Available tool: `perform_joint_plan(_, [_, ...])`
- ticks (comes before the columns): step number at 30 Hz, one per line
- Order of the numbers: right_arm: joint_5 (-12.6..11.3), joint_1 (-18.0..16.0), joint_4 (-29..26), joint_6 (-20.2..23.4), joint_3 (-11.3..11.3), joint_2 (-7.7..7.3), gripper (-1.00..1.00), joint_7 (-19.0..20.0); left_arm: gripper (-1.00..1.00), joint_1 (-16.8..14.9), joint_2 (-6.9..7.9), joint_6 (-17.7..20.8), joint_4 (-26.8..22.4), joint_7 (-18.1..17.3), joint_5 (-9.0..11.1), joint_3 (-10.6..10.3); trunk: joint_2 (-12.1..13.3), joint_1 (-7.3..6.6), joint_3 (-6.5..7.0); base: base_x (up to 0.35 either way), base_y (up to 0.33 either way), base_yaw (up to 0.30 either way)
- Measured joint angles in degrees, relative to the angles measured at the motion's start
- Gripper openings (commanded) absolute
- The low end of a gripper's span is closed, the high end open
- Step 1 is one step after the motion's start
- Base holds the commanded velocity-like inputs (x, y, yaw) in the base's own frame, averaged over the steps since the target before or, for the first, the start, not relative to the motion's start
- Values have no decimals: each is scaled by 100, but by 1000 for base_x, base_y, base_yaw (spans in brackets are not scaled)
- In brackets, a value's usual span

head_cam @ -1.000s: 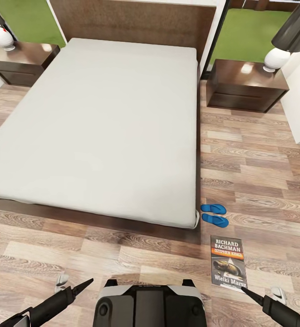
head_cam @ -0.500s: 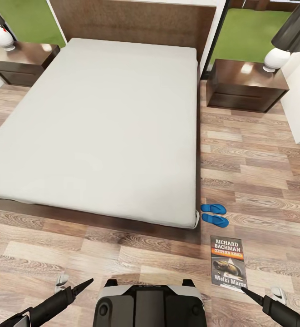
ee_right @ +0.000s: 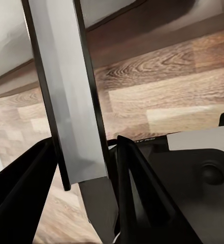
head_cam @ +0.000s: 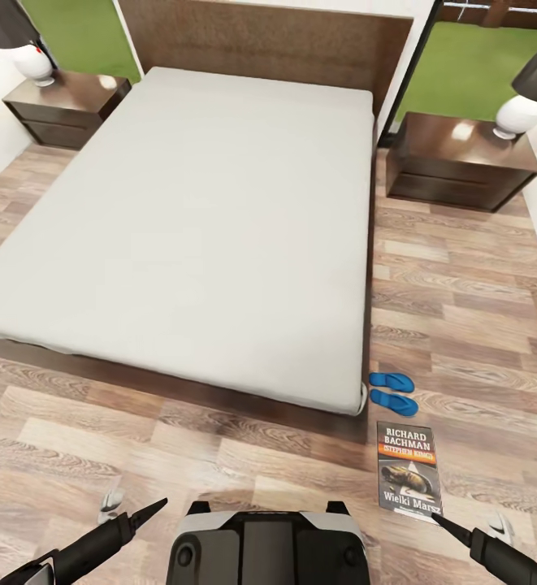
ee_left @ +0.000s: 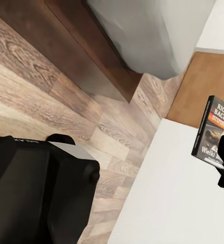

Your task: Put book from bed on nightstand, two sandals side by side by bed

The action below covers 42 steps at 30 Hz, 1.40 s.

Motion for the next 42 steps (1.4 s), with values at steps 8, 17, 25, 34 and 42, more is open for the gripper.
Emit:
perform_joint_plan(8, [-1, 1, 2, 0, 0, -2, -100, -7, 100, 0, -17, 0, 1, 42, -2, -1, 0, 0, 1, 0, 0, 235])
perform_joint_plan(17, [-3, 2, 3, -3, -1, -1, -100, -1, 100, -1, -28, 0, 2, 143, -5, 1, 0, 0, 3, 0, 0, 39])
perform_joint_plan(25, [-4, 2, 13, -7, -2, 0, -100, -4, 100, -1, -37, 0, 2, 150, -5, 2, 0, 0, 55, 0, 0, 3])
perform_joint_plan(34, [-4, 2, 18, -14, -2, 0, -100, -7, 100, -1, -38, 0, 2, 156, -5, 3, 0, 0, 137, 0, 0, 0])
perform_joint_plan(42, [-5, 2, 31, -22, -2, 0, -100, -7, 100, -1, -38, 0, 2, 159, -5, 3, 0, 0, 212, 0, 0, 0])
